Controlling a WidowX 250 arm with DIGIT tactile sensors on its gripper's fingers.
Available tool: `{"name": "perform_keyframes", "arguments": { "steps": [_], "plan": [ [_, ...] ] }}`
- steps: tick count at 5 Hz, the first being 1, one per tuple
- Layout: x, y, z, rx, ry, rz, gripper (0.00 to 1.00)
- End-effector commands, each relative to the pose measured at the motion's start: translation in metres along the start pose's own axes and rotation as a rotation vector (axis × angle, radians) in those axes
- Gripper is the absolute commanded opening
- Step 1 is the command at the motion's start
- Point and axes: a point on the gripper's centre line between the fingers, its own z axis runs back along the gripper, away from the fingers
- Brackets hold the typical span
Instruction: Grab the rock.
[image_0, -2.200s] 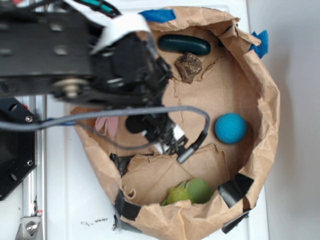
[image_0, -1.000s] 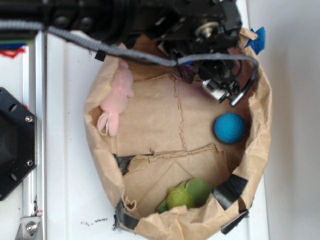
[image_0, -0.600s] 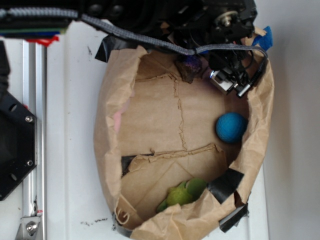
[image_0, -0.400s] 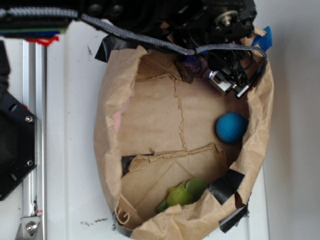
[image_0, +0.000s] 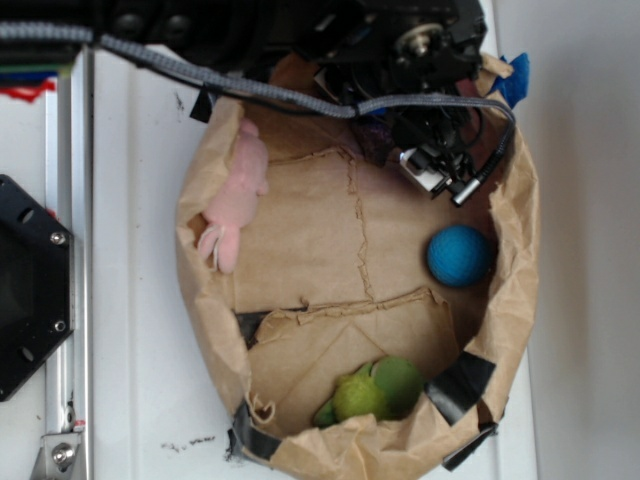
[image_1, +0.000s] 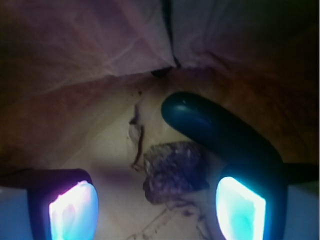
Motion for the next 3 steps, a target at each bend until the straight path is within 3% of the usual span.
{"name": "perform_keyframes", "arguments": {
  "steps": [1,3],
  "plan": [
    [0.003,-0.002,0.017,-0.027,-0.086,0.144,1.00],
    [0.032,-0.006,0.003,0.017,-0.079,0.222,1.00]
  ]
}}
